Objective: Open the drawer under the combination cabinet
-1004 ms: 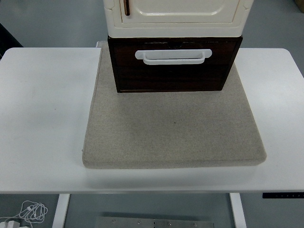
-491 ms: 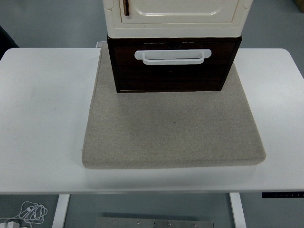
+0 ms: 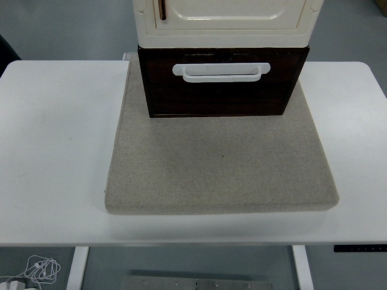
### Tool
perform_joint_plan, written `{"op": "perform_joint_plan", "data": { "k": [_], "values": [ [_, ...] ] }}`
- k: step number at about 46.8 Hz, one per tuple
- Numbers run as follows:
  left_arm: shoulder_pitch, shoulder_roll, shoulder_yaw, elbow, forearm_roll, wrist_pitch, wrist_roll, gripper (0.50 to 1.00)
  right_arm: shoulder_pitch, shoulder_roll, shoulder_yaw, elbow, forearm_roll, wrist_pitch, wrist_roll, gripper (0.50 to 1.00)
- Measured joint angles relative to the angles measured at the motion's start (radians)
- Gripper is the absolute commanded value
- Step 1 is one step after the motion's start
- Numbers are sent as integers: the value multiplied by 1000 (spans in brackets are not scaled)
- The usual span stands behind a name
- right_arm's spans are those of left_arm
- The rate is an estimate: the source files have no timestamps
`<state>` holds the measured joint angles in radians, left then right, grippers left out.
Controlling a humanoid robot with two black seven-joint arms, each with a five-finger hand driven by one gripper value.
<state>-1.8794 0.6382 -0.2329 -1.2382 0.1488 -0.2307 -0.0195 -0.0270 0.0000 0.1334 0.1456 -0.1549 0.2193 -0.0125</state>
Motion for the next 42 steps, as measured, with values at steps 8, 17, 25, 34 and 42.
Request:
{"op": "perform_joint_plan", "data": {
  "k": [8, 17, 25, 34, 42],
  "values": [
    [-13, 6, 32, -89, 1, -13, 176, 1000, 1, 0, 0, 0, 0, 0, 0, 926],
    [-54, 5, 177, -161, 6, -13, 277, 1000, 1, 0, 0, 0, 0, 0, 0, 926],
    [-153, 2, 391, -175, 6, -36, 285, 1000, 1, 0, 0, 0, 0, 0, 1, 926],
    [-216, -24, 534, -179, 6, -77, 285, 1000, 1, 0, 0, 0, 0, 0, 1, 926],
    [-224, -66, 602, -171, 6, -82, 285, 1000, 0, 0, 0, 0, 0, 0, 1, 926]
  ]
}}
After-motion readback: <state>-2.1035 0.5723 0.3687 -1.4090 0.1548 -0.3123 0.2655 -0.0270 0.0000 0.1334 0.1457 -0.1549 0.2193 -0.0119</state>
